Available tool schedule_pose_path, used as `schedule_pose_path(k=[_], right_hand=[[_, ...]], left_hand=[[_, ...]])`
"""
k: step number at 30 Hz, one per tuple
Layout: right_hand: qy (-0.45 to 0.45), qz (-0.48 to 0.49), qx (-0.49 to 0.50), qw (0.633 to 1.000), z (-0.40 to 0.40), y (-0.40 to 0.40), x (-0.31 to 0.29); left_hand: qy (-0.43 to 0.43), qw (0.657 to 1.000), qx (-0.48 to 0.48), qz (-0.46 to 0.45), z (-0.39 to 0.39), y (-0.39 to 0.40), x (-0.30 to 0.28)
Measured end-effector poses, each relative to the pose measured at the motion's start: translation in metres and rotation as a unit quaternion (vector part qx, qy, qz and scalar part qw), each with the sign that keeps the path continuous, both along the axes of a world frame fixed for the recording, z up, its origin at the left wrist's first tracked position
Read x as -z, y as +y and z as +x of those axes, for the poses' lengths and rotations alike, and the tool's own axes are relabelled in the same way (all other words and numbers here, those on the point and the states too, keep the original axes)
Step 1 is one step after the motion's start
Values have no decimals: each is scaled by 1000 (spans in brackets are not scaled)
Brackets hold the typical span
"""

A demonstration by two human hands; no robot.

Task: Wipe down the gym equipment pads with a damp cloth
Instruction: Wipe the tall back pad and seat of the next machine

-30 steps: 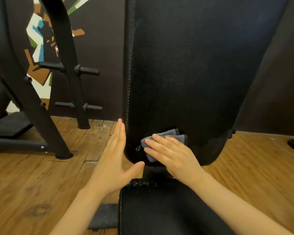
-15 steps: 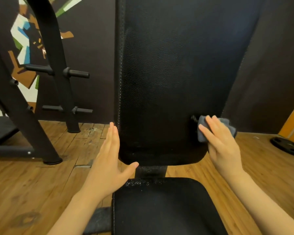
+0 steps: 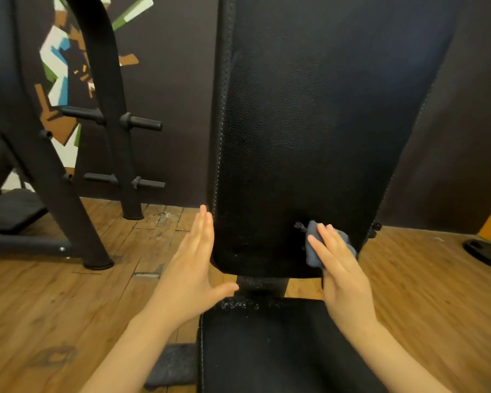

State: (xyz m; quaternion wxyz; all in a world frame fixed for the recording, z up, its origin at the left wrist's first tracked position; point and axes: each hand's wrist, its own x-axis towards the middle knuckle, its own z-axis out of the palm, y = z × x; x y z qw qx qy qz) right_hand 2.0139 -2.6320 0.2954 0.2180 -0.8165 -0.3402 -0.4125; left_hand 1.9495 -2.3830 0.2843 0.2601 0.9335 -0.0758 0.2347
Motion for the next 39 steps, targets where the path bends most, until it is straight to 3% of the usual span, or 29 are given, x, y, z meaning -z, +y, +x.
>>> schedule_pose_path(k=[3,5,8,12,18,25,32,39], right_hand=[[-67,-49,-80,993,-2,57,-27],[-88,-100,-69,989,5,86,-31],[-94,-138,-40,985,9,101,-8],[-160,-309,-40,937,5,80,35],[-161,-267,-73,947,5,79,13],[-143,-189,-15,971,15,96,13],[-189,-367,-15,911,18,62,44],[-200,-412,-58,887,17,77,2]], left_hand=[[-3,1000,-2,26,2,6,1],[-5,999,-2,34,2,7,0],[-15,1000,12,20,3,6,2],[-20,1000,18,-2,5,6,7],[1,999,37,-8,5,11,2],[9,999,34,4,7,13,3],[26,999,15,41,-1,11,-2],[26,999,16,9,0,8,-1]])
